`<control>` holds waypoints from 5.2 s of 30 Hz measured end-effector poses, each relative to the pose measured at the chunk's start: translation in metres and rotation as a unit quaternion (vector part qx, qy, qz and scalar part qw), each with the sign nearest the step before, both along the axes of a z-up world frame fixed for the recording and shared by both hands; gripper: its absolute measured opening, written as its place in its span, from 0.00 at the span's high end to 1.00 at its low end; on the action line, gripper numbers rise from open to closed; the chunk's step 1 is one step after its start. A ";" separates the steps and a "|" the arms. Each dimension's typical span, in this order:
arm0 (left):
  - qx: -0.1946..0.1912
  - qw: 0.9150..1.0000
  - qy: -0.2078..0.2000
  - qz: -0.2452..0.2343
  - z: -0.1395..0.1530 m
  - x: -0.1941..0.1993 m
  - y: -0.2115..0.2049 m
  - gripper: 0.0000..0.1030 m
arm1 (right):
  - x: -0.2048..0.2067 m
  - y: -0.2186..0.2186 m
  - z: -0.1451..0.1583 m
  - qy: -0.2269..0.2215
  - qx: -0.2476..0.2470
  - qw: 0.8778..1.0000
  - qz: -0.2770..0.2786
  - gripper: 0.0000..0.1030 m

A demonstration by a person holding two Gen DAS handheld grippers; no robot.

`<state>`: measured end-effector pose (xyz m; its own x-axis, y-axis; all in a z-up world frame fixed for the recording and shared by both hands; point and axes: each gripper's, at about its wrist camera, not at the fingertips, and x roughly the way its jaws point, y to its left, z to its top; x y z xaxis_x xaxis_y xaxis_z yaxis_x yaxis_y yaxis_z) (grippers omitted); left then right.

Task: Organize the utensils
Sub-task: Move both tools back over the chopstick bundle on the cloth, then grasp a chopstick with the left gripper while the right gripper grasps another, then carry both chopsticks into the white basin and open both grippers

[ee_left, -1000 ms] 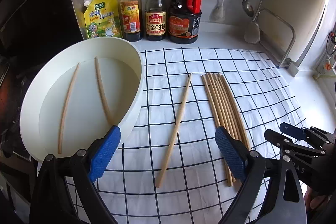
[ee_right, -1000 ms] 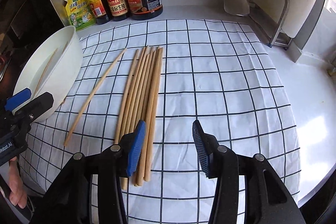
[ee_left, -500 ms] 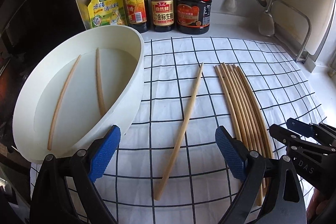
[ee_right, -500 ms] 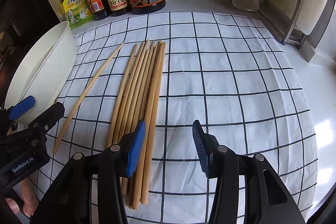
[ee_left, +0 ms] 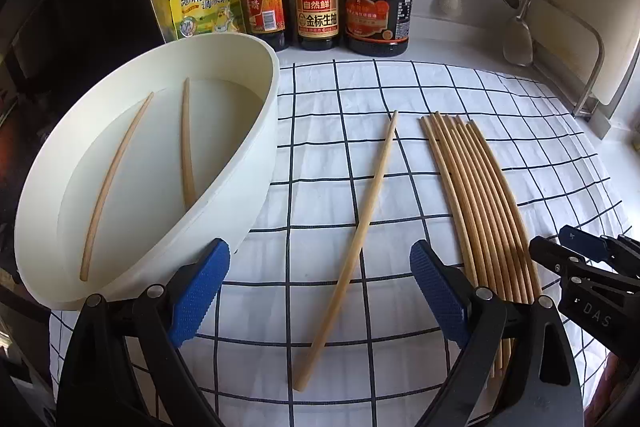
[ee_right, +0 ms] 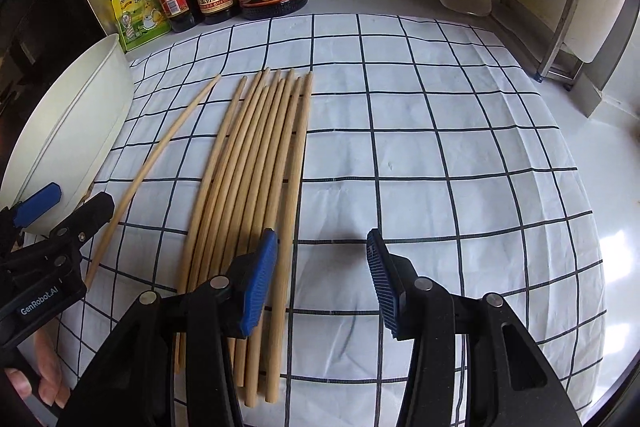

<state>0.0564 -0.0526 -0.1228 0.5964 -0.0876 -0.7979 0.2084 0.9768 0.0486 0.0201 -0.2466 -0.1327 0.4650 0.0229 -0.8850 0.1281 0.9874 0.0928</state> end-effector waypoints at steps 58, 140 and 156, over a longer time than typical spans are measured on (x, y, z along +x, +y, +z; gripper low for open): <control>-0.011 0.997 0.062 -0.046 -0.024 0.026 -0.054 0.80 | 0.013 0.019 -0.006 -0.010 -0.055 0.995 0.084 0.93; -0.044 0.992 0.081 0.086 0.026 0.116 0.187 0.93 | 0.160 0.246 0.046 0.005 0.074 0.980 0.185 0.94; -0.045 0.989 0.090 0.109 0.036 0.101 0.198 0.75 | 0.141 0.230 0.068 -0.023 0.068 0.981 0.177 0.80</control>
<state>0.1572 0.1454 -0.0873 0.4571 -0.0476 -0.8881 -0.0109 0.9982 -0.0591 0.1606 -0.0161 -0.0648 0.4459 0.3080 -0.8404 -0.2292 0.9469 0.2254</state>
